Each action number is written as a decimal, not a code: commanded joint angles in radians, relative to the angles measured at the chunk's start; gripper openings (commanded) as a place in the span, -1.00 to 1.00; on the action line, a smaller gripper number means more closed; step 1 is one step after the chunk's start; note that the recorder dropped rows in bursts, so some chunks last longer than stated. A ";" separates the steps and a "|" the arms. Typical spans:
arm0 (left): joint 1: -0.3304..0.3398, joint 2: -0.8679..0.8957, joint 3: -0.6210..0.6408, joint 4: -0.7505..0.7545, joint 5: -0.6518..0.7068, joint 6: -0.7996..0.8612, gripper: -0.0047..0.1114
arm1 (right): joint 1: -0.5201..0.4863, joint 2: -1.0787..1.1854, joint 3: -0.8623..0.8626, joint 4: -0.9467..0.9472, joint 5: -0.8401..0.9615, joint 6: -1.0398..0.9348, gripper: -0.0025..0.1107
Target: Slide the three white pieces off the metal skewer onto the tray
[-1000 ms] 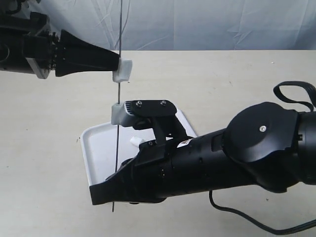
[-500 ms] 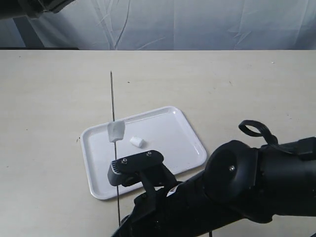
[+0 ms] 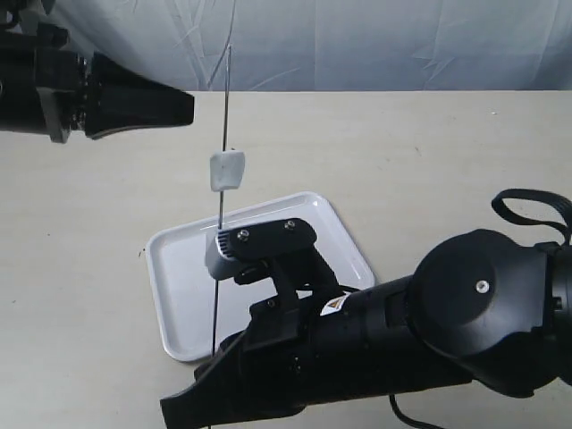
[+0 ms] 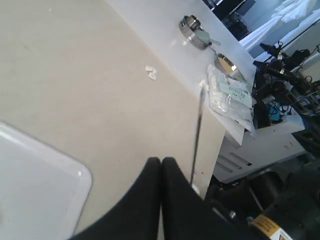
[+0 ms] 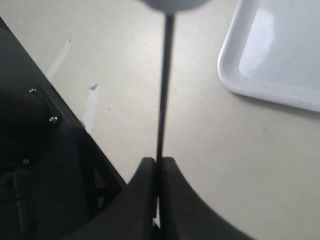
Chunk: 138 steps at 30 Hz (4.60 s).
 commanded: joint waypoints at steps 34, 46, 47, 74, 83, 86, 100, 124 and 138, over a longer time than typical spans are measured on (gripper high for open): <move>-0.179 -0.058 0.107 0.011 0.174 -0.034 -0.43 | -0.001 -0.009 0.000 0.004 -0.029 -0.004 -0.97; -0.179 -0.001 0.107 -0.025 0.190 0.043 -0.43 | -0.001 -0.009 -0.002 0.003 -0.021 -0.004 -0.97; -0.179 -0.001 0.107 -0.030 0.190 0.045 -0.43 | -0.001 -0.009 -0.002 0.003 -0.021 -0.004 -0.97; -0.065 -0.177 0.088 0.011 0.080 -0.036 -0.43 | -0.001 -0.009 -0.002 -0.001 -0.063 0.000 -0.97; -0.080 -0.183 0.088 -0.014 0.056 -0.080 -0.43 | -0.001 -0.009 -0.002 0.007 -0.072 0.000 -0.97; -0.124 -0.166 0.088 -0.023 0.080 -0.080 -0.43 | -0.001 -0.009 -0.002 0.007 -0.072 0.002 -0.97; -0.302 -0.142 0.088 0.000 0.351 -0.090 -0.43 | -0.001 -0.009 -0.002 0.007 -0.055 0.002 -0.97; -0.248 -0.175 0.087 0.011 0.304 -0.094 -0.43 | -0.001 -0.009 -0.002 0.005 -0.063 0.004 -0.97; -0.117 -0.186 0.105 0.011 0.178 -0.094 -0.43 | -0.001 -0.009 -0.002 0.005 -0.066 0.004 -0.97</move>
